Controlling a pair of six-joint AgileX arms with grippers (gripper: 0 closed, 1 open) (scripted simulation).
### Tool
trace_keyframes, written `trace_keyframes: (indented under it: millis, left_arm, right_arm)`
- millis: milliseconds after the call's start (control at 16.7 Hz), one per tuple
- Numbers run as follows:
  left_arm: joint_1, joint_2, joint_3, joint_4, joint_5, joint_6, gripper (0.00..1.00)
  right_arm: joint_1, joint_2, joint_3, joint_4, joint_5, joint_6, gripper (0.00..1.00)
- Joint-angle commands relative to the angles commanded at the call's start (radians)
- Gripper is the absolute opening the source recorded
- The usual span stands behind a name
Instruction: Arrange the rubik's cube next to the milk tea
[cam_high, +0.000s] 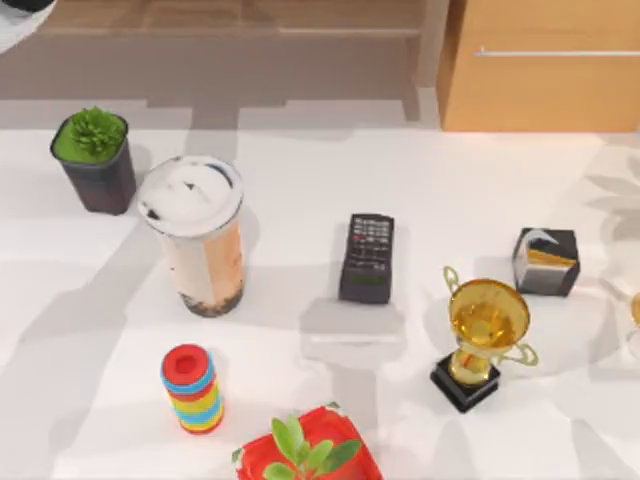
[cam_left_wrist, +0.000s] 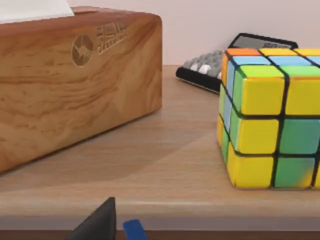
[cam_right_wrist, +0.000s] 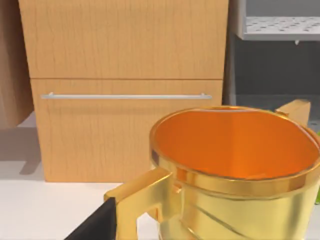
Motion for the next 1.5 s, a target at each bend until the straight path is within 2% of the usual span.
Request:
trace_keyframes:
  millis: [240, 480, 720, 1200, 1500]
  left_arm:
    - [-0.037, 0.128, 0.118, 0.012, -0.031, 0.002, 1.0]
    - [-0.039, 0.135, 0.125, 0.013, -0.033, 0.002, 1.0]
    - [-0.031, 0.151, 0.154, -0.001, -0.025, 0.001, 1.0]
    - [0.01, 0.325, 0.396, -0.06, 0.019, 0.002, 1.0]
    - [0.016, 0.361, 0.422, -0.06, 0.025, 0.0, 1.0]
  right_arm:
    - [0.0, 0.0, 0.0, 0.0, 0.0, 0.0, 1.0]
    - [0.0, 0.0, 0.0, 0.0, 0.0, 0.0, 1.0]
    - [0.0, 0.0, 0.0, 0.0, 0.0, 0.0, 1.0]
    - [0.0, 0.0, 0.0, 0.0, 0.0, 0.0, 1.0]
    - [0.0, 0.0, 0.0, 0.0, 0.0, 0.0, 1.0]
